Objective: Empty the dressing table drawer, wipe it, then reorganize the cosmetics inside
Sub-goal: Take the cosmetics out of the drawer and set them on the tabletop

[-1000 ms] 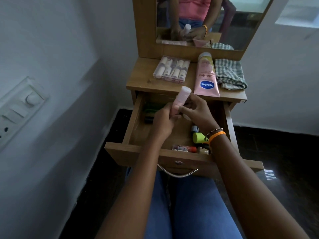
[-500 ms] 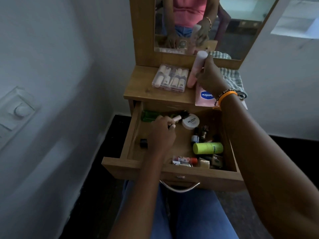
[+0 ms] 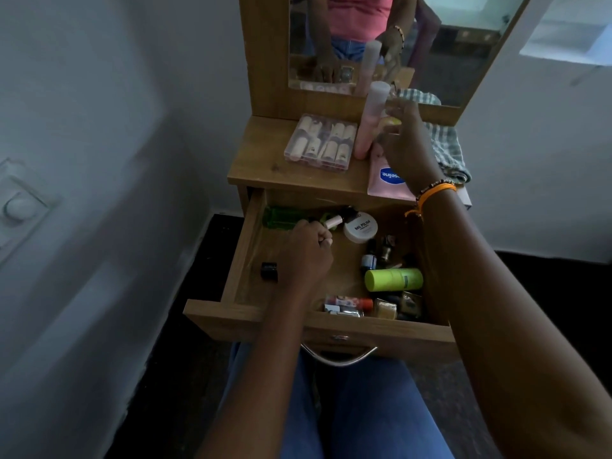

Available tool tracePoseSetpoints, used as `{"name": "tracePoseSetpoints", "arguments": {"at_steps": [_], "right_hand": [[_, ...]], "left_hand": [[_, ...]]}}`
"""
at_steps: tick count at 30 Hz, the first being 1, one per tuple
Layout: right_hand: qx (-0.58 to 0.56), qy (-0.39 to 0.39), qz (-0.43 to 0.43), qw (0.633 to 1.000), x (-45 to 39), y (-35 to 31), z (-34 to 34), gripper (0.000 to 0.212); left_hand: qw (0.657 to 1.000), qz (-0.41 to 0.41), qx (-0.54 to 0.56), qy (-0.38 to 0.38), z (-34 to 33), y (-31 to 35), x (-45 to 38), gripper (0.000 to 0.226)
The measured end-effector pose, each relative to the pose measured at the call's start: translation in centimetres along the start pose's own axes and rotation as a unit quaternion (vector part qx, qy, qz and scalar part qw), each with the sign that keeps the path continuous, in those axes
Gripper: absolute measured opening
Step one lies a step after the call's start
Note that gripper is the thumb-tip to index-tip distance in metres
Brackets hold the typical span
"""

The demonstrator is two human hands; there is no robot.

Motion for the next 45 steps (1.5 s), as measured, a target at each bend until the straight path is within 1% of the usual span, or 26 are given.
{"name": "tracePoseSetpoints", "arguments": {"at_steps": [2,4,5,6,7,8,9,10,11,12,13,15,17,19,20,22,24,26,29,31,32,35,38,41,45], "right_hand": [[0.006,0.037,0.024,0.999,1.2,-0.2,0.9,0.045],[0.037,0.068,0.062,0.995,3.7,-0.4,1.8,0.034],[0.063,0.064,0.073,0.993,5.2,-0.2,1.9,0.027],[0.097,0.035,0.077,0.992,6.7,0.0,1.6,0.020],[0.140,-0.027,0.075,0.987,8.2,0.7,0.8,0.017],[0.179,-0.114,0.064,0.975,9.6,1.8,-0.3,0.019],[0.211,-0.209,0.039,0.954,10.9,3.2,-1.5,0.025],[0.242,-0.292,0.014,0.925,12.3,4.6,-2.5,0.029],[0.275,-0.345,-0.004,0.897,13.2,6.0,-3.1,0.032],[0.308,-0.367,-0.013,0.878,13.9,6.9,-3.4,0.033],[0.339,-0.368,-0.015,0.866,14.2,7.5,-3.4,0.034],[0.382,-0.347,0.002,0.857,14.4,8.0,-3.5,0.035],[0.403,-0.343,0.024,0.848,14.3,8.2,-3.7,0.038],[0.395,-0.357,0.036,0.846,14.2,8.3,-3.8,0.048],[0.369,-0.361,0.035,0.856,14.1,8.1,-3.8,0.052],[0.283,-0.346,0.048,0.893,13.7,6.7,-3.8,0.057],[0.179,-0.294,0.088,0.935,12.8,3.7,-3.5,0.054],[0.087,-0.231,0.118,0.962,11.6,0.2,-3.2,0.048],[-0.030,-0.164,0.145,0.975,8.8,-4.7,-3.6,0.050],[-0.088,-0.122,0.166,0.975,6.5,-7.3,-4.4,0.052],[-0.100,-0.103,0.175,0.974,5.3,-8.2,-5.1,0.053],[-0.090,-0.075,0.183,0.976,2.2,-10.0,-7.3,0.057],[-0.072,-0.094,0.172,0.978,0.4,-10.7,-9.7,0.056],[-0.024,-0.120,0.166,0.978,-0.5,-10.8,-11.3,0.056],[0.003,-0.124,0.157,0.980,-0.9,-9.9,-12.2,0.056]], "left_hand": [[1.000,-0.001,-0.006,-0.003,0.0,0.1,0.1,0.012],[1.000,0.004,-0.011,-0.006,0.0,0.0,0.1,0.013],[1.000,0.006,-0.014,-0.007,0.0,0.0,0.1,0.013],[1.000,0.005,-0.017,-0.009,0.0,0.0,0.1,0.013],[1.000,0.003,-0.021,-0.012,0.0,0.1,0.1,0.013],[1.000,0.002,-0.025,-0.017,-0.1,0.2,0.2,0.014],[0.999,0.000,-0.028,-0.021,-0.1,0.3,0.3,0.015],[0.999,0.000,-0.031,-0.023,-0.1,0.3,0.4,0.015],[0.999,0.000,-0.033,-0.025,0.0,0.3,0.6,0.016],[0.999,0.001,-0.034,-0.026,0.0,0.3,0.6,0.017],[0.999,0.003,-0.033,-0.027,0.1,0.2,0.6,0.017],[0.999,0.010,-0.032,-0.027,0.1,0.1,0.6,0.019],[0.999,0.009,-0.030,-0.013,0.5,0.2,0.6,0.023],[1.000,-0.002,-0.015,0.018,1.1,0.4,0.5,0.030],[0.999,-0.006,-0.003,0.040,1.6,0.6,0.5,0.034],[0.996,-0.007,0.025,0.090,2.5,0.6,0.5,0.040],[0.989,-0.010,0.050,0.141,3.3,0.6,0.6,0.042],[0.980,-0.019,0.077,0.180,3.9,0.4,0.7,0.042],[0.972,-0.023,0.110,0.208,4.4,0.2,0.9,0.040],[0.972,-0.007,0.121,0.200,4.4,0.3,1.0,0.037],[0.974,-0.001,0.118,0.194,4.3,0.3,1.0,0.035],[0.977,0.004,0.109,0.185,4.0,0.1,0.9,0.034],[0.980,0.005,0.094,0.176,3.9,0.1,0.8,0.033],[0.981,-0.002,0.080,0.174,3.7,0.3,0.8,0.032],[0.981,-0.006,0.079,0.178,3.5,0.1,0.5,0.033]]}}
Point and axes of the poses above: each hand's wrist, its own x-axis away from the middle knuckle, its own z-axis out of the back of the hand, y = z × x, the point moved 6 cm from there along -x, towards the middle knuckle, and after that the axes turned 3 degrees about x, right-handed, at the moved point
